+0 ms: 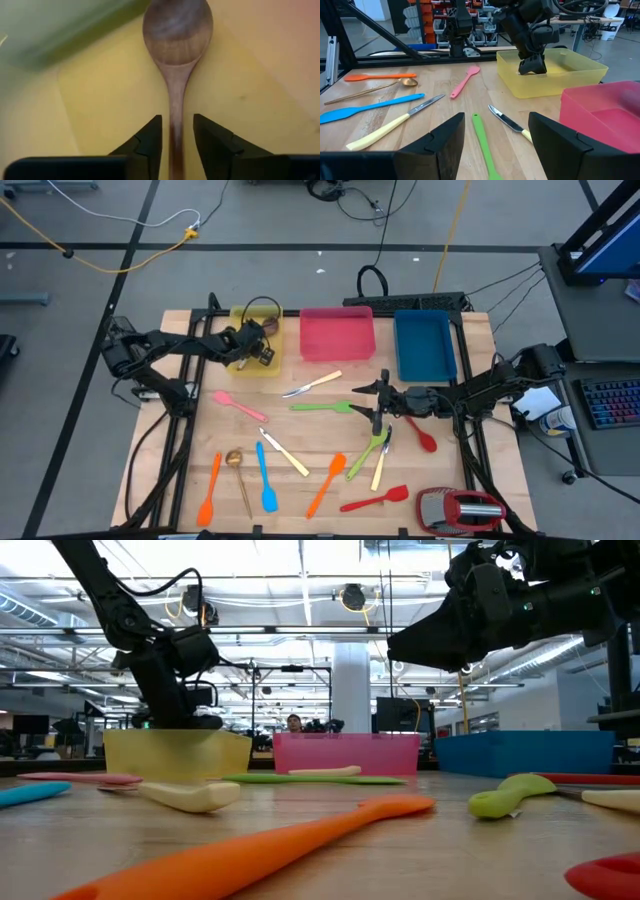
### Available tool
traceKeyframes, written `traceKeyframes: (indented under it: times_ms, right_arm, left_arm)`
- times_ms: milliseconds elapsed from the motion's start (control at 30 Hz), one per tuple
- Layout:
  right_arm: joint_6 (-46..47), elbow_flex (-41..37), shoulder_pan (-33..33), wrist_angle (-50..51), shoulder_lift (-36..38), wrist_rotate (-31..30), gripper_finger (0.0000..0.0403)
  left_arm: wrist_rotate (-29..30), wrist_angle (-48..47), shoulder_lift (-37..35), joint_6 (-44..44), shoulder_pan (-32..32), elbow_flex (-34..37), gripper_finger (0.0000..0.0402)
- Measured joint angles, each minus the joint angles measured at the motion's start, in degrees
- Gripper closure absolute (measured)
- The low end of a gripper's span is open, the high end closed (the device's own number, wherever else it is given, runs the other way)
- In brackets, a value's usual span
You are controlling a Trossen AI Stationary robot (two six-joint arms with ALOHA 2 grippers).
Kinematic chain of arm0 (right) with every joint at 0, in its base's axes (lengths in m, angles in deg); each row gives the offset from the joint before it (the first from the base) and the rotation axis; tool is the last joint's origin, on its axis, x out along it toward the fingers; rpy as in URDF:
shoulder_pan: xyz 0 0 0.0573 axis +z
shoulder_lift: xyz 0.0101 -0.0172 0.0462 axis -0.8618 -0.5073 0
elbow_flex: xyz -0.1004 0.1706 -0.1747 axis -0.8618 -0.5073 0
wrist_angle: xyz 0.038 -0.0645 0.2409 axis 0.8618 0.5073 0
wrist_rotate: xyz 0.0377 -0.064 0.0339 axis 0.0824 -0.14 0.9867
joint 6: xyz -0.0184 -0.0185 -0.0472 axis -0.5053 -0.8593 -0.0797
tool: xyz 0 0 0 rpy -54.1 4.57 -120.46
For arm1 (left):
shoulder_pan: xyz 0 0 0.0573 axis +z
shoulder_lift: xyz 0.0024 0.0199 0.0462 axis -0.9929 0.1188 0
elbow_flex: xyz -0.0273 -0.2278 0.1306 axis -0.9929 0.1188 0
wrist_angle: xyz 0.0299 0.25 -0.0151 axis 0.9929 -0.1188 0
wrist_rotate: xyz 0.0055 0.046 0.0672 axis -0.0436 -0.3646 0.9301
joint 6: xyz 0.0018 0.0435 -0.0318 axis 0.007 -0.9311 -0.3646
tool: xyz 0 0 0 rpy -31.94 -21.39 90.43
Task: Pick & Place Kitchen Items
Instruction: Put the gold serving spoon into the yellow bin
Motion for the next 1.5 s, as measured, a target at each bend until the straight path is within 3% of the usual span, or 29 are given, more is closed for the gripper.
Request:
traceKeyframes:
  times_ms: [267,533,700,933,1233,1333,1500]
  right_arm:
    - [0.15,0.00,0.00,0.33,0.02,-0.01,0.0190]
    - [0.17,0.00,0.00,0.31,0.02,0.01,0.0190]
    - [0.17,0.00,0.00,0.31,0.02,-0.03,0.0190]
    - [0.20,0.00,0.00,0.28,0.02,-0.08,0.0190]
    - [0.20,0.00,0.00,0.25,0.02,-0.10,0.0190]
    - [0.20,0.00,0.00,0.26,0.02,-0.12,0.0190]
    - [0.20,0.00,0.00,0.26,0.02,-0.14,0.0190]
  left_arm:
    - [-0.39,0.59,-2.60,-1.77,-0.56,0.00,0.0271]
    - [-3.36,-2.52,-14.65,0.88,-3.67,0.00,0.0270]
    - [-4.31,-10.42,-23.00,9.54,-10.37,0.00,0.0270]
    - [-2.37,-15.78,-29.30,20.91,-23.22,0.00,0.0270]
    - [-1.29,-17.63,-25.83,32.65,-37.30,-1.90,0.0270]
    - [-1.14,-20.48,-22.23,33.52,-41.24,-6.61,0.0270]
    - [0.56,-34.57,-13.39,38.64,-47.47,-17.74,0.0270]
